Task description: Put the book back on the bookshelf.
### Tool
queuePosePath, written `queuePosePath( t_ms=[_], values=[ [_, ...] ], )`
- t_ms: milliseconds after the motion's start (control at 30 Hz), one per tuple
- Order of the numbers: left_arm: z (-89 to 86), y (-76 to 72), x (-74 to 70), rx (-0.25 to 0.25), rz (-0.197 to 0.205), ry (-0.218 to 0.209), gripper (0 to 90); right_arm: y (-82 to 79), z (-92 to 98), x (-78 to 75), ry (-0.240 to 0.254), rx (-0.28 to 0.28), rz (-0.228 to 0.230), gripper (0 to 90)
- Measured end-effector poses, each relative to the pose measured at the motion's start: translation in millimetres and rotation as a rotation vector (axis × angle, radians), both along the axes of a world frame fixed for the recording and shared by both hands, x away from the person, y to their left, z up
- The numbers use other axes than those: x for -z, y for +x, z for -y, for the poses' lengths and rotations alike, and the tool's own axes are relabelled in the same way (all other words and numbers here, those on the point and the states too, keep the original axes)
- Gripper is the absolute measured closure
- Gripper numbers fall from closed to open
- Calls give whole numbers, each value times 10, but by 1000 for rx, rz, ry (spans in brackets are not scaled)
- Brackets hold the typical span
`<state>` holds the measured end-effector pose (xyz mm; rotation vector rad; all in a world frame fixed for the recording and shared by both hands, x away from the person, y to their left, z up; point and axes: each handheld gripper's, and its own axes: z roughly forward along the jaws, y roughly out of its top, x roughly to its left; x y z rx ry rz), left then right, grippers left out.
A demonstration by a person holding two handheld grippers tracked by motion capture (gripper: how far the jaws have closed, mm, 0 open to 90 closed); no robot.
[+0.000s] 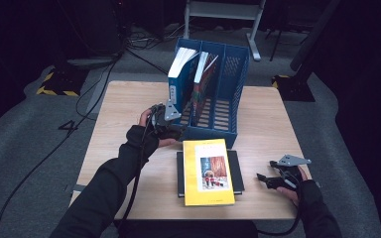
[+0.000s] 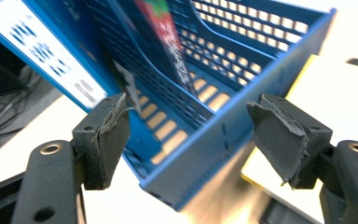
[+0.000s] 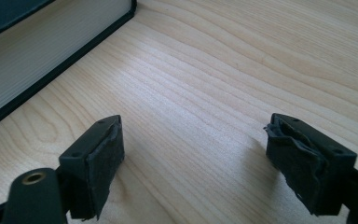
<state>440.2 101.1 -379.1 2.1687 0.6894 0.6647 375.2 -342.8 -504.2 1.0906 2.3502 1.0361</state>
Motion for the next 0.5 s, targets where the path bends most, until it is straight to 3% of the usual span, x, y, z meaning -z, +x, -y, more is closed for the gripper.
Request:
queuePosePath(
  t_ms=[233, 500],
  values=[
    [-100, -82, 125, 3, -19, 1, 265, 0, 0, 0, 0, 0, 0, 193],
    [-244, -201, 277, 18, -43, 41, 253, -4, 3, 0, 1, 3, -1, 193]
  ],
)
